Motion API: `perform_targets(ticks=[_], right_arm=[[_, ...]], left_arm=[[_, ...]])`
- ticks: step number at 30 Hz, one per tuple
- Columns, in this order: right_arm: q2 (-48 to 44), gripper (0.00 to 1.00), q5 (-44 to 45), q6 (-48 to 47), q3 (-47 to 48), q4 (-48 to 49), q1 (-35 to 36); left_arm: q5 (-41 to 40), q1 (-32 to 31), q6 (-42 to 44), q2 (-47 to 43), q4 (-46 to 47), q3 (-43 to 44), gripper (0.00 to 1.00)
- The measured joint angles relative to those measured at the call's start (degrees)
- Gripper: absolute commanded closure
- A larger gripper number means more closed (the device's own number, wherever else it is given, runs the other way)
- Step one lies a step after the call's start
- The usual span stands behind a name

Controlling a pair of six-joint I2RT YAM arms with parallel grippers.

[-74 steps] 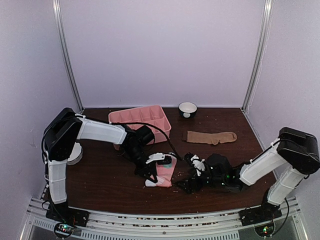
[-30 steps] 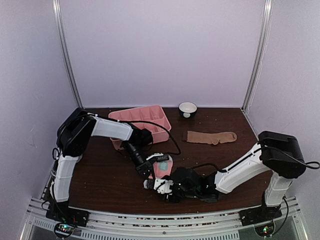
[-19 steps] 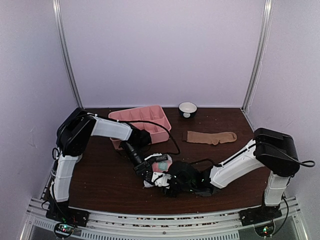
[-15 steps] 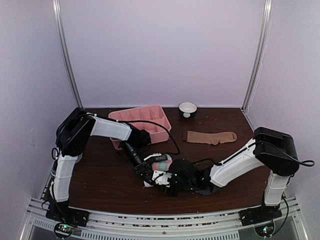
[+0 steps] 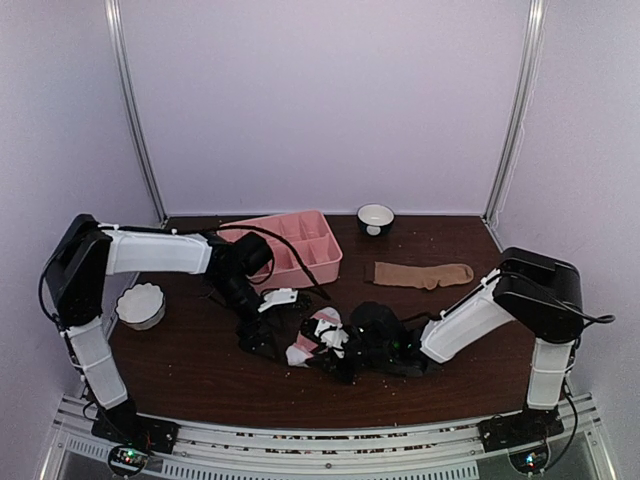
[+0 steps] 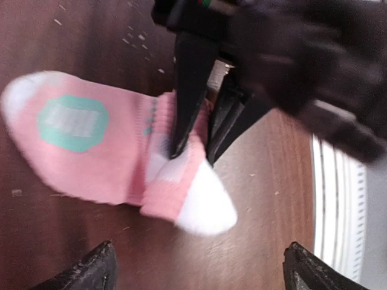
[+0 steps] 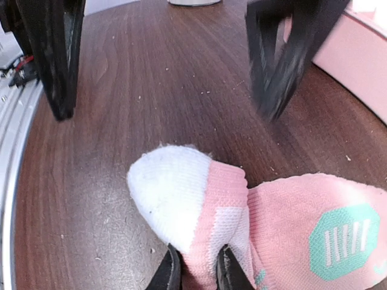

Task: Roll the socks
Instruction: Roll the sock at the center of the board.

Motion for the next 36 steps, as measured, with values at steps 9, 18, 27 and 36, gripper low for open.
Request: perform_targets(ticks=[9, 18, 27, 36], right_arm=[[1.8, 0.94, -11.6, 10.0, -0.5, 4.4, -5.0], [4.3, 0.96, -21.1, 19.2, 1.8, 4.1, -8.9], [6.2, 0.95, -26.0, 25.5, 3.6, 3.9, -10.6], [7.2, 0.91, -28.5, 29.0, 4.4, 4.3, -11.2]], left_arm=[[-7.5, 0.3, 4.9, -13.4, 8.3, -7.3, 0.02], [-8.0, -5.6, 6.6, -9.4, 13.4, -8.5, 0.32], [-9.4, -7.3, 5.6, -3.4, 18.0, -8.0, 0.38], [-11.3, -7.8, 4.8, -1.7, 20.0, -7.0, 0.58]])
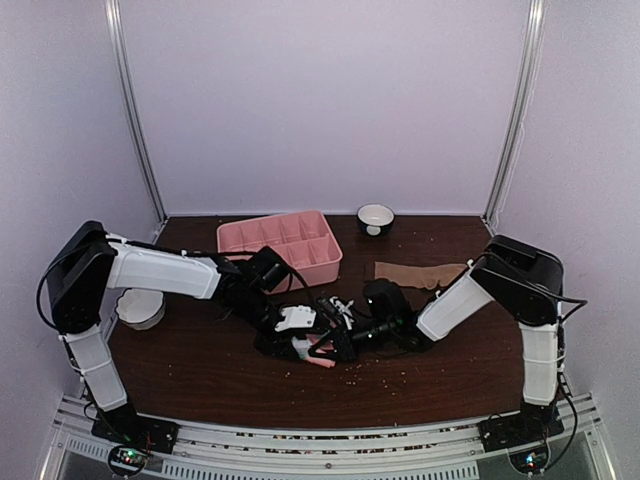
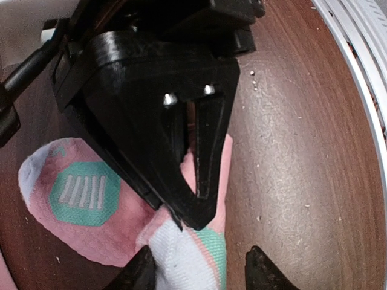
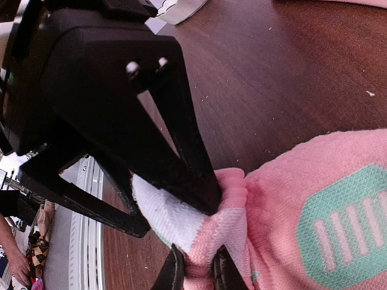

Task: Roll the socks
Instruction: Roll the sock at the center of the board.

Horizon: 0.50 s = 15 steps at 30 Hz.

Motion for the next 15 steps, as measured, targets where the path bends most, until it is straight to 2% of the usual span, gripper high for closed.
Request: perform_targets(ticks=[7, 11, 15], right_arm=[[0.4, 0.76, -0.2, 3.2, -1.1, 3.3, -0.3], [0.5, 0.62, -0.1, 4.4, -2.0, 5.4, -0.6], [-0.2, 0.56, 1.3, 5.2, -5.5, 9.2, -1.4]], left_arm=[[-0.3, 0.1, 0.0, 4.1, -1.3, 3.6, 0.78], [0.6, 0.5, -0.2, 5.5, -4.0, 5.8, 0.9], [4.6, 1.8, -0.9, 9.2, -7.3, 10.0, 0.92]])
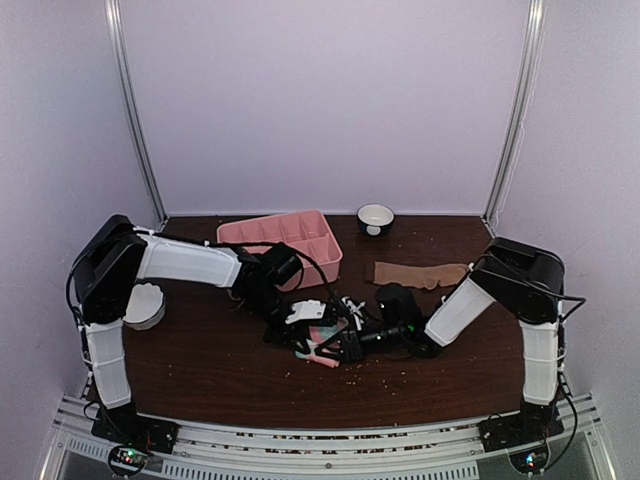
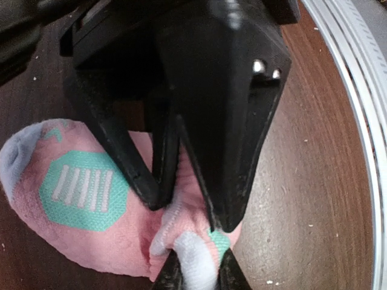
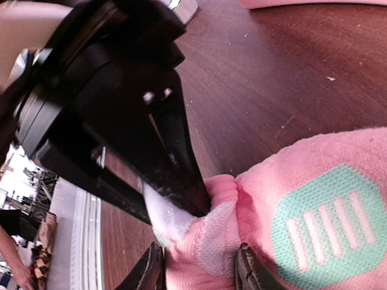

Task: Roll the socks
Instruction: Roll the sock at the center of the board.

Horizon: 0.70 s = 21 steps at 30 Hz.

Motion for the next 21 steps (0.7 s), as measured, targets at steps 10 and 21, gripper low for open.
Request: perform_targets(ticks=[10, 21], right_arm=[[-9.1, 0.0, 7.3, -2.6, -9.4, 1.1, 0.2], [-31.4, 0.0, 31.9, -7.1, -18.5, -14.0, 0.3]], left_arm=[[9.3, 2.3, -1.3, 7.7, -9.7, 8.8, 0.98], [13.6, 3.1, -5.0, 11.8, -17.2, 13.5, 0.98]])
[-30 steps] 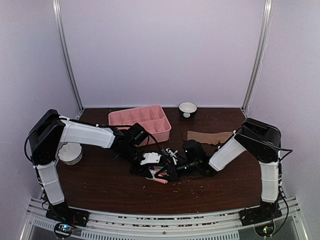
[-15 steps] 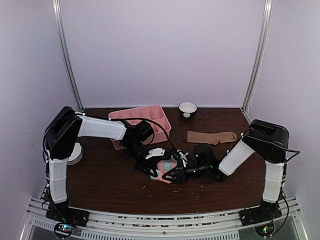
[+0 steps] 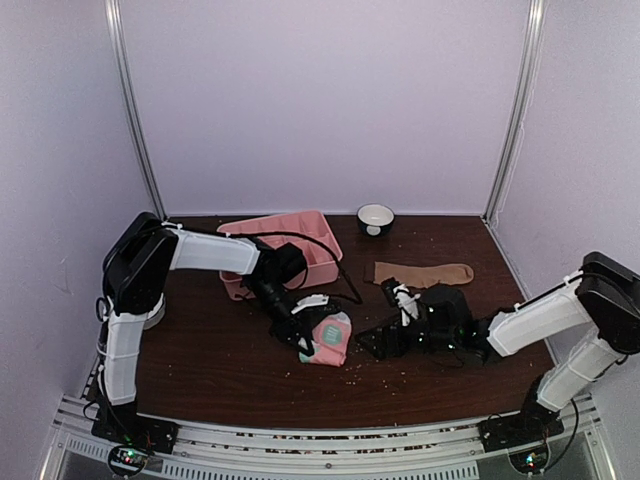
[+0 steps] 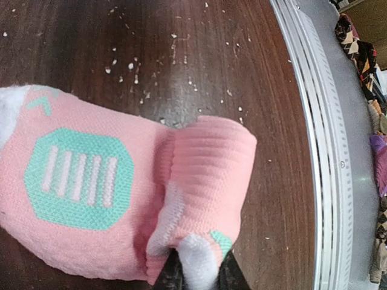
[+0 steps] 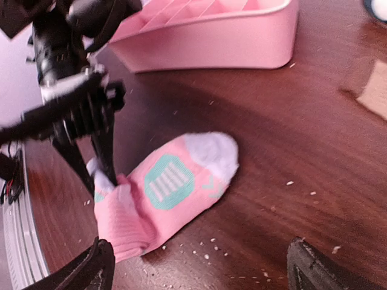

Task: Roll the socks
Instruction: Roll the sock at the center of the board.

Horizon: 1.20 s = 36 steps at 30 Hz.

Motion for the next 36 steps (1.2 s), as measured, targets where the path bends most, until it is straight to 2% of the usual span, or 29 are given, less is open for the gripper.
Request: perform_targets(ticks=[3, 8, 15, 20, 23, 28, 32, 36], right_arm=[[-3.9, 0.0, 5.8, 3.1, -2.5, 2.4, -0.9], [-3.6, 0.0, 7.2, 2.5, -3.4, 2.9, -2.7], [-8.4, 0.01, 10.4, -0.4, -4.0, 2.9, -2.6], [-6.6, 0.12, 9.6, -4.5, -2.5, 1.6, 1.2], [-2.4, 0.15, 10.2, -7.0, 0.1, 0.0, 6.4], [6.3, 0.26, 10.9, -10.8, 5.9, -1.6, 14.0], [10.8, 0.31, 10.8, -12.1, 9.5, -1.7, 14.9], [13.2, 0.46, 10.9, -12.2, 11.7, -1.7, 14.7]], left_arm=[[0.9, 0.0, -0.5, 0.3, -1.5, 0.0, 0.98], [2.4, 0.2, -1.5, 1.5, -3.7, 1.1, 0.98], [4.8, 1.1, -3.8, 2.5, -4.2, 1.3, 0.98], [7.0, 2.1, -5.7, 3.6, -4.4, 1.4, 0.98], [8.1, 2.4, -6.8, 4.2, -4.6, 1.6, 0.98], [8.3, 2.7, -8.4, 4.3, -4.5, 1.6, 0.99], [8.0, 2.7, -9.4, 4.3, -4.4, 1.6, 0.97], [7.7, 2.7, -9.9, 4.2, -4.3, 1.6, 0.95]])
